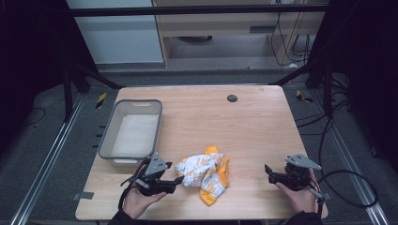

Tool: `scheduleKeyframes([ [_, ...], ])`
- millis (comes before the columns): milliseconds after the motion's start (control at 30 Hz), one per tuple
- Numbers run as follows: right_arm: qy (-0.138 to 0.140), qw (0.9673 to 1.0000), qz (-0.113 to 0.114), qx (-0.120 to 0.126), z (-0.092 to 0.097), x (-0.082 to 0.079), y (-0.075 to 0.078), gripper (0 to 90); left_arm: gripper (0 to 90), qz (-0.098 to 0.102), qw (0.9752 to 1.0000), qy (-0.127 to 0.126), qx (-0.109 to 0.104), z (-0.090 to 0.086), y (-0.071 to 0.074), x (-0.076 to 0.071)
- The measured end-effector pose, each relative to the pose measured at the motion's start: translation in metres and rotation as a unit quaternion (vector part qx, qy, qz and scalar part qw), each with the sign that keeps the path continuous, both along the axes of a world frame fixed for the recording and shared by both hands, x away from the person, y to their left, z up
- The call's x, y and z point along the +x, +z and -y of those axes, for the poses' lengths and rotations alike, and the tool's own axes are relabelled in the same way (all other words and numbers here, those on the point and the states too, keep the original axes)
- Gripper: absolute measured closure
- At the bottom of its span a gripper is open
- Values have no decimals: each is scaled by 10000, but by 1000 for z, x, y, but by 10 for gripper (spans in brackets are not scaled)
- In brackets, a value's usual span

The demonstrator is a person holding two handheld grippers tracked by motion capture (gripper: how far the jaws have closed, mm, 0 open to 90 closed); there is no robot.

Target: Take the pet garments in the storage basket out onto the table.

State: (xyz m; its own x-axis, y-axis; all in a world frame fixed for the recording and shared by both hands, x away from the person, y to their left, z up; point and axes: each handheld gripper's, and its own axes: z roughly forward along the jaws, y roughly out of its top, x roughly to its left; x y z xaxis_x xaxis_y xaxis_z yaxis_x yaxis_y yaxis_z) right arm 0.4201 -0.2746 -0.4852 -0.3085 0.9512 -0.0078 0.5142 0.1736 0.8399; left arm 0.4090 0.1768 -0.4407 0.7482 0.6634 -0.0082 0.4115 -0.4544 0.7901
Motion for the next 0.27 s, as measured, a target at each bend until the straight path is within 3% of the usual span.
scheduleKeyframes([
  [267, 44, 10000, -24, 5, -1, -1, 0, 60, 334, -94, 9990, 426, -59, -28, -13, -9],
])
